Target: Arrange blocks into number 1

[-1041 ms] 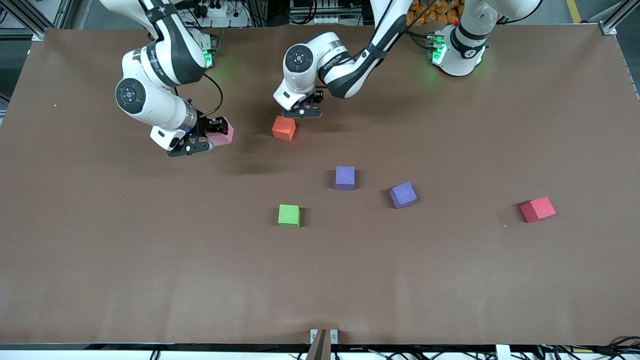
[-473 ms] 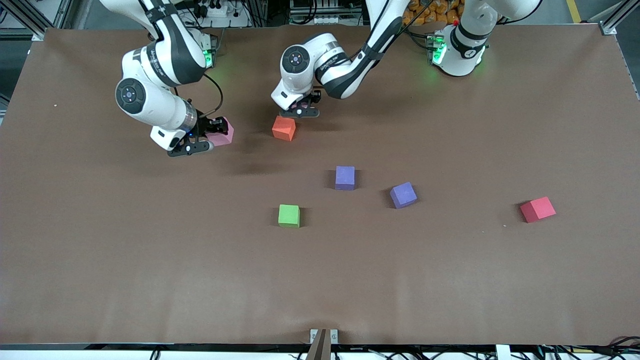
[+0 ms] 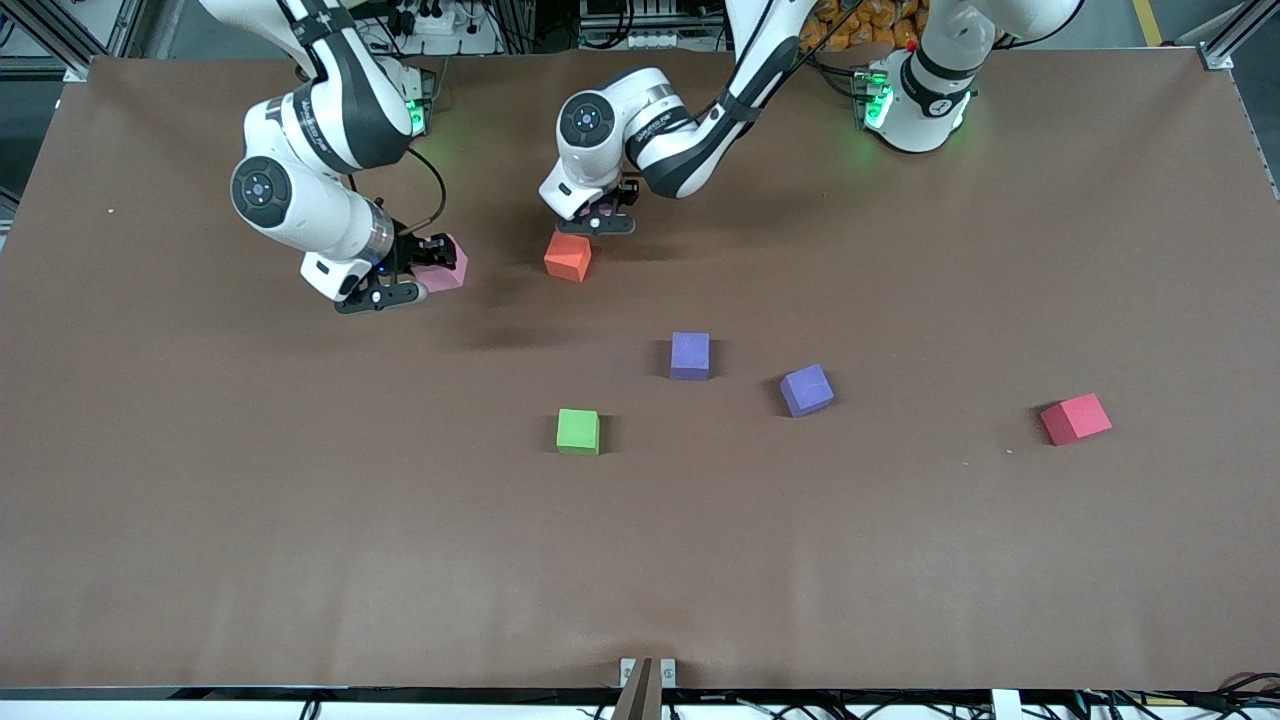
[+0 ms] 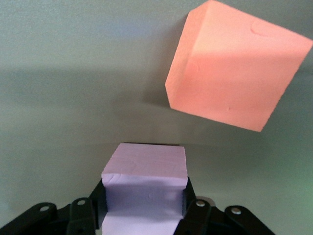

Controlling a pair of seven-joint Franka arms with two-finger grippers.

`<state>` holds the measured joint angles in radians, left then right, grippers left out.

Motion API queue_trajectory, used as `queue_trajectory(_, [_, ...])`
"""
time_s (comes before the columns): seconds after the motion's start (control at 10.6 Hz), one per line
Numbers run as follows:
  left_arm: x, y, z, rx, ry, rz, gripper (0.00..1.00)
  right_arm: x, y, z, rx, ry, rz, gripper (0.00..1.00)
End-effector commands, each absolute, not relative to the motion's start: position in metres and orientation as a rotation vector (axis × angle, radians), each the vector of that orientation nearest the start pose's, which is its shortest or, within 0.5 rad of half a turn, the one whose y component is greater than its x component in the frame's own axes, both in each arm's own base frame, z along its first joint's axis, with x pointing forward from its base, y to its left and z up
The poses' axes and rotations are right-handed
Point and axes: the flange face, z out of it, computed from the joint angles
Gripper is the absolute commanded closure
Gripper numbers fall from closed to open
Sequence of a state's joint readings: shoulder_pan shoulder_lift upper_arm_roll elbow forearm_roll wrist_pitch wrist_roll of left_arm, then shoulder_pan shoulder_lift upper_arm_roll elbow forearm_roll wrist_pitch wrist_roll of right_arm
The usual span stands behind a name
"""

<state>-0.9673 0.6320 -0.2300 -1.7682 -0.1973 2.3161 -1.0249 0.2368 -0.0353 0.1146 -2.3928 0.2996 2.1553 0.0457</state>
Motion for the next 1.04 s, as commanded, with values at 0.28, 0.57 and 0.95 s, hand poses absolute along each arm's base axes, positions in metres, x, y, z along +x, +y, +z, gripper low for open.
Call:
queue_trajectory(0.28, [0.246, -0.619, 0.205, -3.159, -0.093, 0.476, 1.00, 0.432, 0.169, 0.322, -2.930, -0.183, 0.345, 0.48])
queue_trajectory(0.57, [0.246, -0.617, 0.199, -3.152, -0.096, 0.480, 0.18, 0.432, 0.169, 0.323, -2.930, -0.183, 0.345, 0.48])
queue_trajectory(0.95, [0.251, -0.618, 0.214, -3.155, -0.194, 0.464, 0.00, 0.432, 0.169, 0.324, -2.930, -0.184, 0.341, 0.48])
